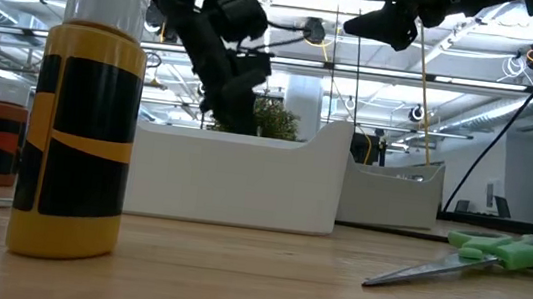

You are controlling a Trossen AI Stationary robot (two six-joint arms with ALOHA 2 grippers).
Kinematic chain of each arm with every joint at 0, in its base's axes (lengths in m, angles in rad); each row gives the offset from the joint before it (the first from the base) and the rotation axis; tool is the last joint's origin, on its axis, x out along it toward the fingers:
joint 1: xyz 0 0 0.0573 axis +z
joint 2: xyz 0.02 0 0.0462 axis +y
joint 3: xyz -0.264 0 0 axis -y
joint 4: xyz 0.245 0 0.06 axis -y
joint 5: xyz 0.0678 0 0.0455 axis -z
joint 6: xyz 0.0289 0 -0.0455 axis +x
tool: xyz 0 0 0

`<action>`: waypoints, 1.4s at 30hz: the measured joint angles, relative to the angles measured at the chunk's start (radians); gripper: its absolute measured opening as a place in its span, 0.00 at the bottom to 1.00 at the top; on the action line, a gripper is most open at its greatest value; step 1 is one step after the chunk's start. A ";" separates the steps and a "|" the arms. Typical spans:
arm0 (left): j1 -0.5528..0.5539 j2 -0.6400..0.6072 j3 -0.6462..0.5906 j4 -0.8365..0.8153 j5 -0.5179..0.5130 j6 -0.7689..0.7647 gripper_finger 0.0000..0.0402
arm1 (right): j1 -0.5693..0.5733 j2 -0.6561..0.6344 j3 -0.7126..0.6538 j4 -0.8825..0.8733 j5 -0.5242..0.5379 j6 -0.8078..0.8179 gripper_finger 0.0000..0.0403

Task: Pick & Place Paint Supplies
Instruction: Put the orange paint bottle into the transparent bin, then put the blue paint bottle into the transparent bin

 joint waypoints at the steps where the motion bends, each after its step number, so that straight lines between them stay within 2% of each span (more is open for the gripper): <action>1: 0.000 0.006 0.000 0.009 0.000 0.000 0.31 | 0.000 0.000 0.000 0.000 0.000 0.000 0.81; 15: -0.009 0.034 0.003 0.036 0.007 -0.025 0.31 | 0.000 0.000 0.000 0.000 -0.001 -0.003 0.81; 17: -0.008 0.034 0.003 0.036 0.007 -0.031 0.37 | 0.000 0.000 0.000 -0.001 -0.002 -0.003 0.81; 21: -0.010 0.031 0.006 0.023 0.012 -0.034 0.58 | 0.000 0.000 0.000 -0.007 -0.003 0.003 0.81; 25: -0.010 -0.003 0.024 0.012 0.014 -0.034 0.74 | 0.000 0.000 0.000 -0.007 -0.003 0.004 0.81; 30: -0.010 -0.099 0.042 -0.044 0.030 -0.046 0.85 | 0.003 0.000 0.000 -0.011 -0.007 0.028 0.81; 34: -0.025 -0.213 0.020 -0.037 0.152 -0.015 0.89 | 0.004 -0.007 0.000 -0.013 -0.007 0.038 0.81; 38: -0.077 -0.365 -0.119 0.136 0.281 0.067 0.90 | 0.010 -0.028 0.000 -0.014 -0.014 0.082 0.81; 42: -0.131 -0.538 -0.310 0.361 0.285 0.085 0.88 | 0.037 -0.034 0.000 0.034 -0.055 0.104 0.81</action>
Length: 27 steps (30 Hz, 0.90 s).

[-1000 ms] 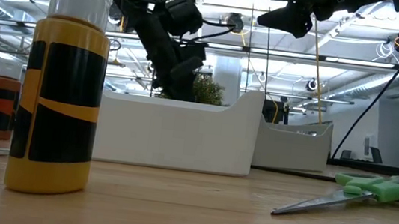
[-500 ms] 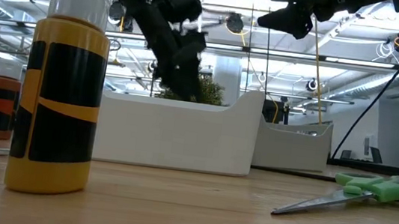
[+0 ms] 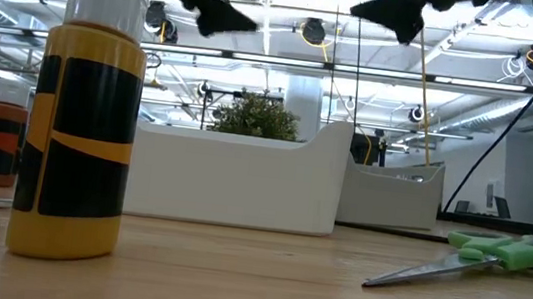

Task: Pick & Place Paint Supplies
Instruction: Put the blue paint bottle into the transparent bin

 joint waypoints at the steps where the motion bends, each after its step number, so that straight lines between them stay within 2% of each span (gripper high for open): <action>1: -0.011 -0.040 -0.046 0.058 -0.004 0.001 0.88 | 0.006 0.000 0.000 0.012 -0.011 0.012 0.81; 7: -0.047 -0.222 -0.260 0.260 -0.032 -0.038 0.90 | 0.036 0.041 0.000 0.159 -0.040 0.028 0.81; 11: -0.065 -0.277 -0.349 0.326 -0.031 -0.084 0.90 | 0.026 0.078 0.000 0.310 -0.033 0.011 0.81; 13: -0.069 -0.287 -0.367 0.368 -0.032 -0.086 0.89 | 0.033 0.085 0.018 0.319 -0.079 0.029 0.81; 16: -0.069 -0.309 -0.370 0.377 -0.031 -0.094 0.88 | 0.107 0.088 0.114 0.120 -0.132 0.054 0.81; 18: -0.075 -0.308 -0.370 0.377 -0.031 -0.097 0.88 | 0.184 0.089 0.222 -0.108 -0.066 0.059 0.81; 20: -0.082 -0.306 -0.370 0.367 -0.031 -0.097 0.89 | 0.263 0.109 0.344 -0.362 0.049 0.111 0.81; 23: -0.089 -0.304 -0.370 0.332 -0.030 -0.094 0.90 | 0.367 0.152 0.501 -0.719 0.125 0.321 0.81; 27: -0.089 -0.303 -0.370 0.306 -0.064 -0.089 0.89 | 0.471 0.195 0.603 -1.005 0.123 0.687 0.81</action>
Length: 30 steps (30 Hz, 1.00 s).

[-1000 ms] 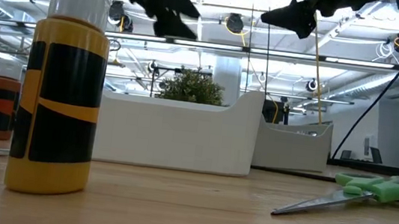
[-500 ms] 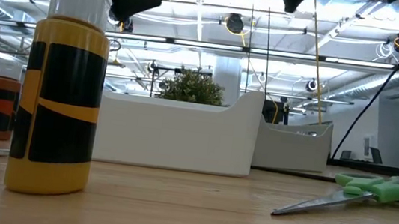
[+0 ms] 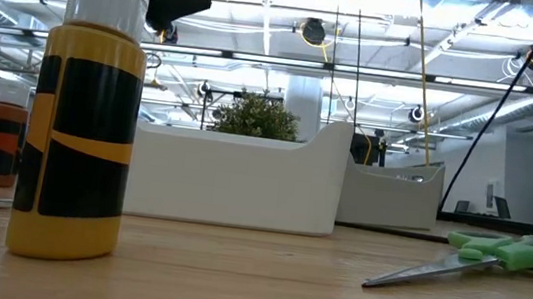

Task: Pick & Place Paint Supplies
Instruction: Put the blue paint bottle into the transparent bin

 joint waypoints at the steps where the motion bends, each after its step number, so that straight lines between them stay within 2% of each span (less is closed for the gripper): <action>1: 0.000 0.000 0.000 0.000 -0.017 0.000 0.89 | 0.024 0.009 0.002 -0.061 -0.002 0.084 0.81; 6: 0.000 0.000 0.000 0.001 -0.047 0.000 0.88 | 0.091 0.067 0.001 -0.352 -0.127 0.489 0.81; 10: 0.000 0.000 0.000 0.004 -0.048 -0.004 0.90 | 0.152 0.134 0.000 -0.497 -0.201 0.659 0.81; 19: 0.000 0.000 0.000 0.025 -0.051 -0.021 0.89 | 0.231 0.262 0.000 -0.468 -0.233 0.732 0.81; 30: 0.000 0.000 0.000 0.047 -0.074 -0.030 0.90 | 0.244 0.379 0.000 -0.461 -0.236 0.736 0.81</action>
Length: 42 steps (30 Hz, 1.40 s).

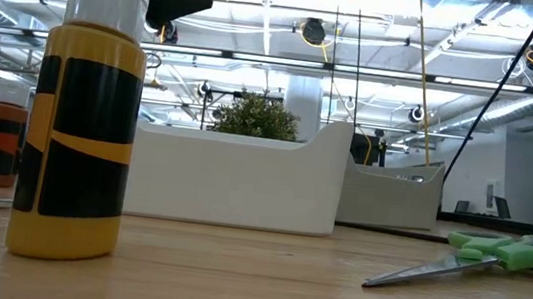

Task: Pick & Place Paint Supplies
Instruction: Put the blue paint bottle into the transparent bin

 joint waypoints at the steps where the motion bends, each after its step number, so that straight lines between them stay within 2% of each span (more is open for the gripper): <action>1: 0.000 0.000 0.000 0.000 0.000 0.000 0.90 | 0.000 0.008 0.000 0.005 -0.001 -0.001 0.81; 11: 0.000 0.000 0.000 0.000 0.000 0.001 0.91 | 0.036 0.024 -0.011 0.023 0.002 0.055 0.81; 20: 0.000 0.000 0.000 0.000 0.000 0.001 0.89 | 0.053 0.003 -0.110 0.137 -0.005 0.091 0.81; 34: 0.000 0.000 0.000 0.000 0.000 0.002 0.91 | 0.052 0.003 -0.217 0.221 -0.041 0.074 0.80; 37: 0.000 0.000 0.000 0.000 0.000 0.002 0.92 | 0.052 0.003 -0.218 0.224 -0.053 0.073 0.76; 42: 0.000 0.000 0.000 0.001 0.000 0.001 0.92 | 0.052 0.003 -0.218 0.226 -0.067 0.067 0.63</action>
